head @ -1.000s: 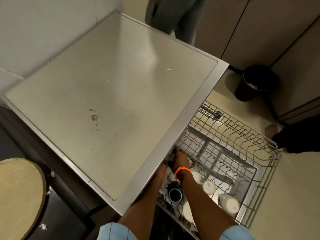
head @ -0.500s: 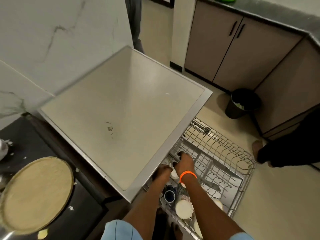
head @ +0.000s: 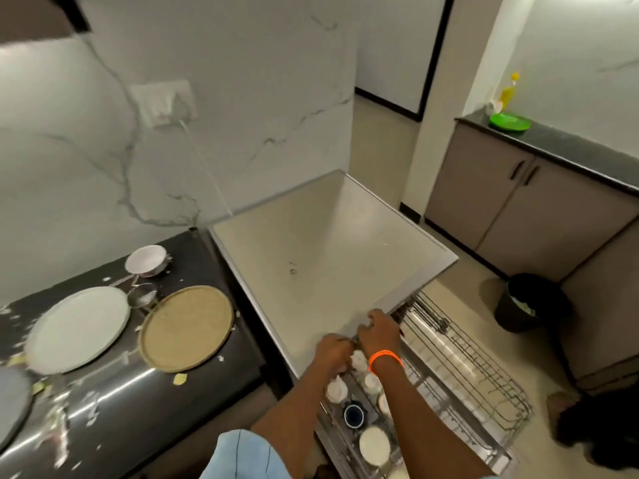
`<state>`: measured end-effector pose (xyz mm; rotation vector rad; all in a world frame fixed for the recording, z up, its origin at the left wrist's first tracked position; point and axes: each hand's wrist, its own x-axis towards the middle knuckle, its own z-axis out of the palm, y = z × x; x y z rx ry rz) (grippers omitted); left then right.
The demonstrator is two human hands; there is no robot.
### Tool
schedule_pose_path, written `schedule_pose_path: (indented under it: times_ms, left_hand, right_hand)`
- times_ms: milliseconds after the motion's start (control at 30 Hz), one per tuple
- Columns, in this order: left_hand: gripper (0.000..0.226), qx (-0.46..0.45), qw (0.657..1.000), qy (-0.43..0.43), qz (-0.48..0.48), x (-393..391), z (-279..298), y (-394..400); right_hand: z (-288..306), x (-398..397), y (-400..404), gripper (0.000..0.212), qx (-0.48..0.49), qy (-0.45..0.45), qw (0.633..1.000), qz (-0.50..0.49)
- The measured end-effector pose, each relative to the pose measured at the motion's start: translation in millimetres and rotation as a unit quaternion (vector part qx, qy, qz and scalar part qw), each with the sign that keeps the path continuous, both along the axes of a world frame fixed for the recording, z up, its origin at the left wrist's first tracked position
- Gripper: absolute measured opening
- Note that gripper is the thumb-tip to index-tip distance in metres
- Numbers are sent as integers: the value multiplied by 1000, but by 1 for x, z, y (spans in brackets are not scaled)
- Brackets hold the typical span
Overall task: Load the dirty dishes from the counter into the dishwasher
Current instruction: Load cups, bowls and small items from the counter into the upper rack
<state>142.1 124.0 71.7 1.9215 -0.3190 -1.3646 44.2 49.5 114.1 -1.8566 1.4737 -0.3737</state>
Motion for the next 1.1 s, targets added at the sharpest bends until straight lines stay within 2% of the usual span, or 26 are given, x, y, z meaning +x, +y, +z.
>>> schedule_pose_path:
  times_ms: [167, 400, 500, 600, 733, 800, 967, 1100]
  left_hand:
    - [19, -33, 995, -64, 64, 36, 63, 52]
    - [7, -24, 981, -75, 180, 88, 84, 147]
    - [15, -23, 969, -89, 228, 109, 94, 195]
    - [11, -3, 955, -114, 275, 132, 95, 242]
    - [12, 8, 939, -130, 318, 161, 92, 295]
    - [13, 3, 928, -136, 347, 177, 88, 319]
    - [12, -7, 910, -122, 397, 217, 72, 370]
    - [9, -8, 897, -113, 427, 239, 63, 407]
  right_hand:
    - [25, 38, 38, 35, -24, -9, 996, 88]
    - [40, 103, 115, 28, -37, -36, 978, 201]
    - [50, 132, 153, 19, -43, -47, 965, 255]
    - [55, 161, 188, 11, -45, -57, 951, 301]
    - [57, 196, 228, 28, -40, -52, 932, 355]
    - [59, 214, 247, 27, -50, -49, 923, 377]
    - [60, 254, 288, 19, -78, -31, 904, 419]
    - [57, 282, 319, 26, -74, -33, 897, 434]
